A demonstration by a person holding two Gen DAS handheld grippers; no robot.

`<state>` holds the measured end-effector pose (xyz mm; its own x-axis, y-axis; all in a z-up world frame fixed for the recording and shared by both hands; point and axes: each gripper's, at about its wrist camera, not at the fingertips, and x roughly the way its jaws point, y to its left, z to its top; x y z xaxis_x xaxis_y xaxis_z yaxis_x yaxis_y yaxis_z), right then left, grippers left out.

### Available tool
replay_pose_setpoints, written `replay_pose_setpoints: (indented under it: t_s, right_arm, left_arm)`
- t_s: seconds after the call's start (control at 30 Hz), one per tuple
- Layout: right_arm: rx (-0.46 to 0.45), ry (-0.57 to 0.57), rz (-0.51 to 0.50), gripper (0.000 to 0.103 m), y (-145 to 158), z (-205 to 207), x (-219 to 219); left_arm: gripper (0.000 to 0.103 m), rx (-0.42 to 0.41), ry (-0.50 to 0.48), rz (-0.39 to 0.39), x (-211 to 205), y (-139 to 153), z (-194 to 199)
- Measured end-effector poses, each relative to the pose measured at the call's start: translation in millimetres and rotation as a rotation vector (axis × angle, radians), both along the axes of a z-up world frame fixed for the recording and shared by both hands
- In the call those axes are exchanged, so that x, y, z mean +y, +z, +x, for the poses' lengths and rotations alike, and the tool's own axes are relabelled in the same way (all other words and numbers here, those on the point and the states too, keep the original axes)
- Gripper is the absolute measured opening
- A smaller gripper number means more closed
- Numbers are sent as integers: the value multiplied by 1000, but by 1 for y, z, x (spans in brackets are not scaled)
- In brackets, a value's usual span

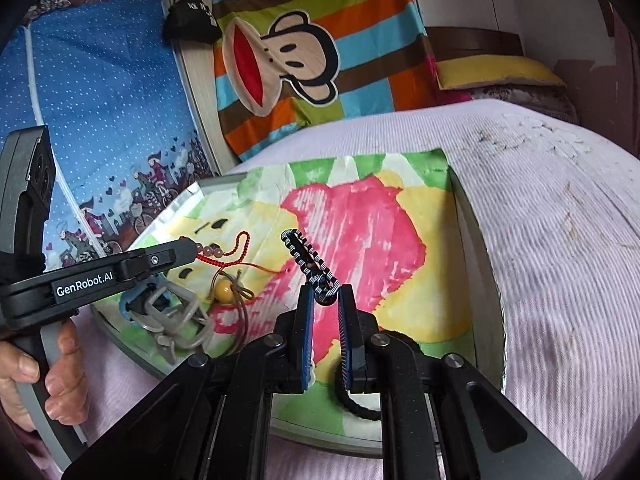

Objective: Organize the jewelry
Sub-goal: 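Carry the red cord and beaded strip into the tray and open both tools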

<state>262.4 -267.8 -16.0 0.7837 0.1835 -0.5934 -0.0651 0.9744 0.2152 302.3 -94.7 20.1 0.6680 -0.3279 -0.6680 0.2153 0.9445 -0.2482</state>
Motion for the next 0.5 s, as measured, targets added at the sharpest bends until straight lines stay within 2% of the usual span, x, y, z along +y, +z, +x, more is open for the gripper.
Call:
replay_pose_setpoints:
  t_s: [0.23, 0.5]
  right_arm:
    - [82, 3, -21, 11, -13, 14, 3]
    - [103, 15, -35, 11, -16, 19, 8]
  left_arm:
    - [7, 35, -5, 9, -2, -8, 3]
    - [7, 53, -3, 2, 0, -10, 2]
